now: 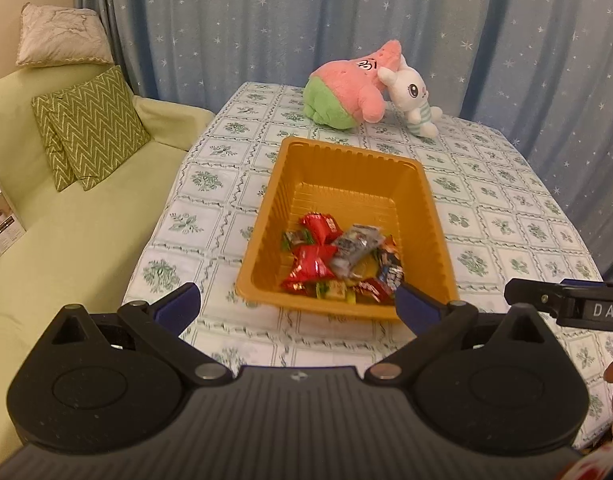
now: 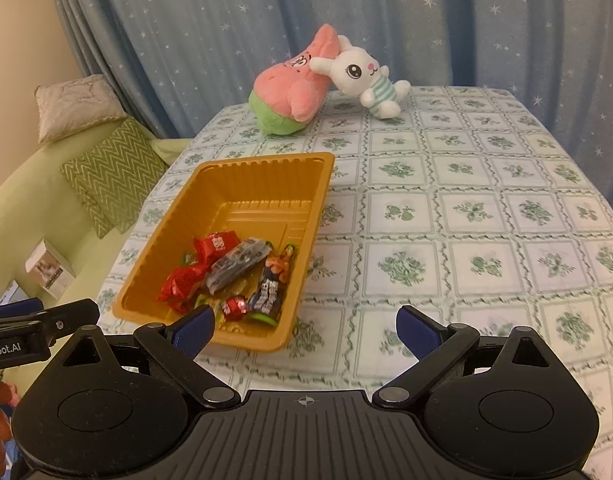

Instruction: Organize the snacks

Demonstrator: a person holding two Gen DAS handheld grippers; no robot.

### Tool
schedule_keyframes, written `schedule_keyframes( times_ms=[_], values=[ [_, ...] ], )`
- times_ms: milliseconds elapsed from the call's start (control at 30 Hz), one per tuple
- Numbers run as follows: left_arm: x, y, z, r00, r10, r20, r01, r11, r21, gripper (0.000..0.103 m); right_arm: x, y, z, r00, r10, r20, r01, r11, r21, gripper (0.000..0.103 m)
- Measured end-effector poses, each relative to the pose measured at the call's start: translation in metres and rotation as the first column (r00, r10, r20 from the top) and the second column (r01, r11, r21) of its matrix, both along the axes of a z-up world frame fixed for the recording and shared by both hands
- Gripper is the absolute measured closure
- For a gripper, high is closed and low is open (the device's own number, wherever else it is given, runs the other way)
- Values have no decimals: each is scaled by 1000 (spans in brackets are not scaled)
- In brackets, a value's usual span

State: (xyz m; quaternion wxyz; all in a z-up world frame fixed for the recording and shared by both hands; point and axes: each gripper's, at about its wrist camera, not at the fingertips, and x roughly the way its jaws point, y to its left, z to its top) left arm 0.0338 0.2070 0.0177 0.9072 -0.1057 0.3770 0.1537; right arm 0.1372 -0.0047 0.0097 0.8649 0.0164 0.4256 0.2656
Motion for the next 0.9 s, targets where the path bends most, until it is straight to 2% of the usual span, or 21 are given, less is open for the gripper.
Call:
schedule_keyframes(
  times_ms=[300, 467, 667, 900],
  values=[
    [-38, -28, 23, 999, 31, 21, -32, 999, 33, 0, -41, -18, 14, 999, 11, 34, -9, 999, -53, 6],
    [-54, -46, 33, 999, 29, 19, -30, 996, 88, 0, -59, -29, 21, 999, 12, 52, -9, 998, -56, 6],
    [-71, -61, 34, 999, 37, 10, -37, 998, 43, 0, -80, -42, 27, 998, 20, 61, -17, 999, -49, 6],
    [-84, -76, 37, 1000, 28, 7, -28, 999, 40, 0, -101, -60, 37, 997, 4, 76, -1, 999, -50, 6]
  ],
)
